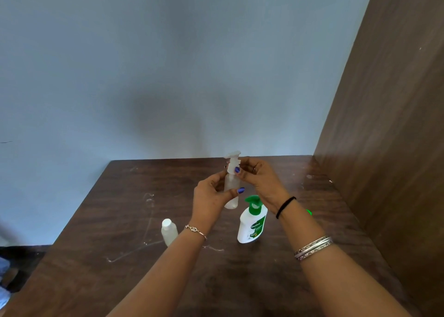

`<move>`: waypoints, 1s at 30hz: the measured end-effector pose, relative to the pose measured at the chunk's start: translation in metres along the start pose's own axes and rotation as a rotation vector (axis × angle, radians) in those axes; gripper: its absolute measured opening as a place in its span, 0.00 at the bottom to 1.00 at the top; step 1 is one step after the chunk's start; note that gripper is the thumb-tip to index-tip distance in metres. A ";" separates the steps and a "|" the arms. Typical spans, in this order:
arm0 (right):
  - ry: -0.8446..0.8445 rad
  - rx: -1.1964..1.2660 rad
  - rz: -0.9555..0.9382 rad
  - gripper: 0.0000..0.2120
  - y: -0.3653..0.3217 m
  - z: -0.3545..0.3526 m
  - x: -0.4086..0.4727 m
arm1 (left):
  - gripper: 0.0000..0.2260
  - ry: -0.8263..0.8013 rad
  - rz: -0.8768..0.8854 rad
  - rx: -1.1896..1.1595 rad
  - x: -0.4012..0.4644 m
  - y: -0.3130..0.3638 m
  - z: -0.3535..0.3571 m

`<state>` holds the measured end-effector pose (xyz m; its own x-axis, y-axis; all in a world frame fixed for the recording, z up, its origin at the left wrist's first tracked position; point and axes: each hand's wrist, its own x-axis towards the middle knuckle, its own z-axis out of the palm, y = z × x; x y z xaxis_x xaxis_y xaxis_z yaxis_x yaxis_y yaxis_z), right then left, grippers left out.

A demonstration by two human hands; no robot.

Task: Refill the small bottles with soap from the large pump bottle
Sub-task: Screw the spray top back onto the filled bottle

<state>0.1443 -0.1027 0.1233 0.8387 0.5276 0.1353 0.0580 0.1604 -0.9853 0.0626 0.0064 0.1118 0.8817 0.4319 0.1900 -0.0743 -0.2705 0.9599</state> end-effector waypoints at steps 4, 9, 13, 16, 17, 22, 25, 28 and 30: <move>0.029 0.013 -0.026 0.09 -0.002 0.005 -0.003 | 0.23 0.031 0.058 0.039 -0.002 0.002 0.000; 0.044 -0.015 -0.071 0.09 -0.006 0.006 -0.004 | 0.22 -0.006 0.077 0.034 0.000 0.006 -0.001; -0.174 -0.005 -0.039 0.11 -0.017 -0.003 -0.001 | 0.21 -0.170 -0.009 -0.162 0.004 0.010 -0.010; -0.314 0.057 -0.009 0.15 -0.023 -0.011 0.002 | 0.19 -0.284 -0.025 -0.203 0.007 0.010 -0.016; -0.344 0.075 -0.001 0.16 -0.025 -0.012 0.002 | 0.18 -0.314 -0.030 -0.211 0.008 0.010 -0.018; -0.448 0.186 0.060 0.18 -0.024 -0.017 0.004 | 0.13 -0.417 -0.045 -0.234 0.006 0.012 -0.019; -0.475 0.242 0.037 0.21 -0.020 -0.018 0.002 | 0.13 -0.395 -0.033 -0.248 0.004 0.010 -0.018; -0.347 0.253 0.019 0.32 -0.015 -0.013 -0.001 | 0.14 -0.354 -0.029 -0.246 0.003 0.008 -0.018; -0.229 0.237 -0.006 0.33 -0.012 -0.010 -0.002 | 0.15 -0.350 -0.032 -0.250 0.003 0.007 -0.018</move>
<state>0.1477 -0.1141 0.1333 0.6934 0.6959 0.1869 -0.0879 0.3391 -0.9366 0.0560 0.0211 0.1230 0.9871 0.1074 0.1191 -0.1170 -0.0258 0.9928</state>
